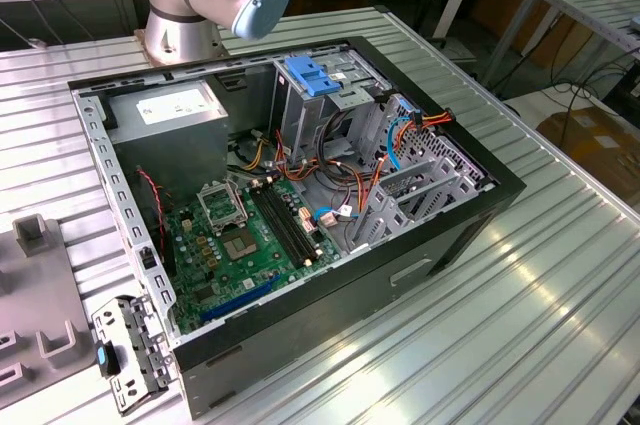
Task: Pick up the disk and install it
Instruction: 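Pick up the disk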
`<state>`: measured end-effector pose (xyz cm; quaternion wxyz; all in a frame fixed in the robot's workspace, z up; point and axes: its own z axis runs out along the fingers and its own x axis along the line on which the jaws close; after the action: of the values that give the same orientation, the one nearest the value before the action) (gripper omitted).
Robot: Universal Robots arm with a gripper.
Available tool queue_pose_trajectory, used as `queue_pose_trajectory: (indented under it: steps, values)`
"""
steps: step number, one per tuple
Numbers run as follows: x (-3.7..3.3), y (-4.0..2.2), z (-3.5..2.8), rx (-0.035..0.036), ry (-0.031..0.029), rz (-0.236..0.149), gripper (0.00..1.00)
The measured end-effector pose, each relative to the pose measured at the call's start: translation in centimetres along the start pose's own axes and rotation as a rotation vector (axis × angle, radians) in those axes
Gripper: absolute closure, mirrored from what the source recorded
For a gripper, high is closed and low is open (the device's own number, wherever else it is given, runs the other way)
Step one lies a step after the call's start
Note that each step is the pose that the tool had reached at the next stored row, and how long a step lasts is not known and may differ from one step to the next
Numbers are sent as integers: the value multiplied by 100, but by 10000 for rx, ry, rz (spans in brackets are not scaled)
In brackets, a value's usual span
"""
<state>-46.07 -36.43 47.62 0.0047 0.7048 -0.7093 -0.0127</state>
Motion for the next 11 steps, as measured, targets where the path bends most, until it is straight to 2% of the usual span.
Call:
queue_pose_trajectory:
  steps: [6,11]
  values:
    - [0,-6,-7,2,5,0,63]
    - [0,-7,-47,19,6,0,63]
